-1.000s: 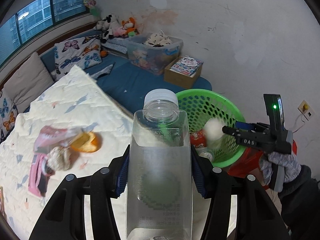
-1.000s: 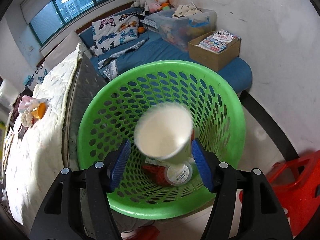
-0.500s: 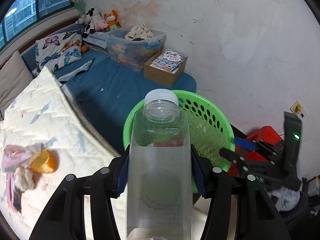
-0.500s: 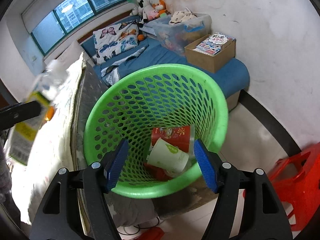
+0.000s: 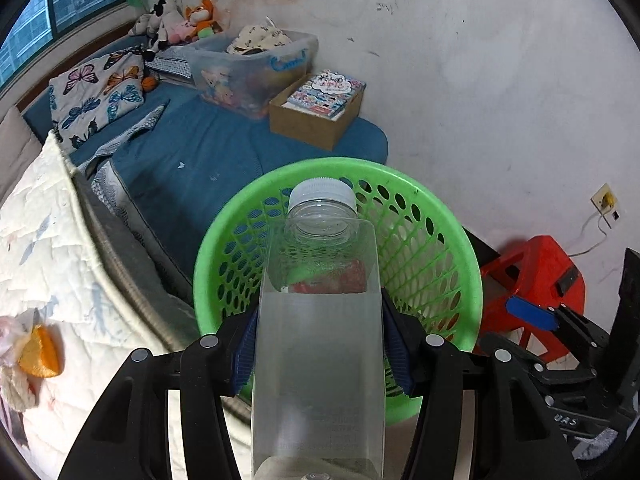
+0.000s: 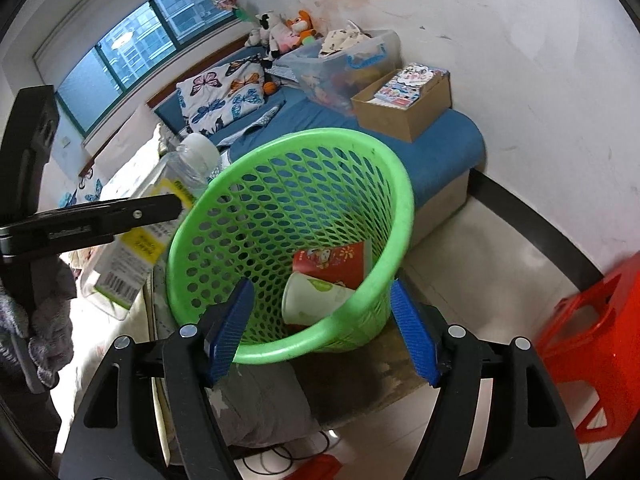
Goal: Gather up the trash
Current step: 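Open the right tool to drop the paper cup while the left tool drops the bottle, then move both tools back over the mattress toward the pink wrapper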
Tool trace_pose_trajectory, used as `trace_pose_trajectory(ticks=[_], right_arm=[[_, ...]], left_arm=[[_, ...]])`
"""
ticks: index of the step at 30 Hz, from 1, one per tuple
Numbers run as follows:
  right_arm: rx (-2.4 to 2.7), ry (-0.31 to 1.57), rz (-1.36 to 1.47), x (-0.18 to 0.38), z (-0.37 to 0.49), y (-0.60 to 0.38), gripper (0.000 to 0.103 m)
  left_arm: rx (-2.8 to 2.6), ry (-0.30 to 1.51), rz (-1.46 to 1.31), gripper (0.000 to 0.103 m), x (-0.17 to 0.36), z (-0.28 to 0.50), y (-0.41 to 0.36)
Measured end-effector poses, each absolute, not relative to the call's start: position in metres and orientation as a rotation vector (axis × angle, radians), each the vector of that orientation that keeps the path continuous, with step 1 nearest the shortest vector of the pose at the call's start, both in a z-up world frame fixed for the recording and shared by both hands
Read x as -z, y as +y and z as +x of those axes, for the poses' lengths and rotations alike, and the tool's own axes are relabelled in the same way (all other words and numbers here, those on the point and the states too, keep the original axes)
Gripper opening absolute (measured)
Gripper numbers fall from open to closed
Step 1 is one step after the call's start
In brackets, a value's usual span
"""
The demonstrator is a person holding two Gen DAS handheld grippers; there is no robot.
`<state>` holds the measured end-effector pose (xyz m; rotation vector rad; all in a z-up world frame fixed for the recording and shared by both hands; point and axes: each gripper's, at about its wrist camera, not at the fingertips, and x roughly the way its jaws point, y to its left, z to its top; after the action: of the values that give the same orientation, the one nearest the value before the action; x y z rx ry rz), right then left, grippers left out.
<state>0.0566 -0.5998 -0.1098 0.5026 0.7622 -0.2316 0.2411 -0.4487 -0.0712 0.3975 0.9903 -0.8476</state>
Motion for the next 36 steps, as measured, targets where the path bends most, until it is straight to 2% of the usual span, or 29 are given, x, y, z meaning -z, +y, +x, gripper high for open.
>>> trace_pose_trajectory(ticks=[7, 11, 17, 29, 36], right_arm=[[0.236, 0.762, 0.519, 0.111, 0.053, -0.601, 0.071], [0.238, 0.76, 0.526, 0.111, 0.051, -0.601, 0.071], [0.232, 0.752, 0.513, 0.103, 0.049, -0.596, 0.071], [0.162, 0.713, 0.457, 0.076, 0.055, -0.56, 0.073], [0.103, 0.714, 0.411, 0.063, 0.071, -0.53, 0.074]], left_arm=[[0.834, 1.034, 0.394, 0.053, 0.086, 0.245, -0.455], [0.842, 1.026, 0.366, 0.063, 0.085, 0.248, -0.454], [0.856, 0.98, 0.342, 0.064, 0.068, 0.24, -0.441], [0.806, 0.888, 0.246, 0.064, 0.022, 0.215, -0.348], [0.73, 0.873, 0.196, 0.064, 0.016, 0.205, -0.28]])
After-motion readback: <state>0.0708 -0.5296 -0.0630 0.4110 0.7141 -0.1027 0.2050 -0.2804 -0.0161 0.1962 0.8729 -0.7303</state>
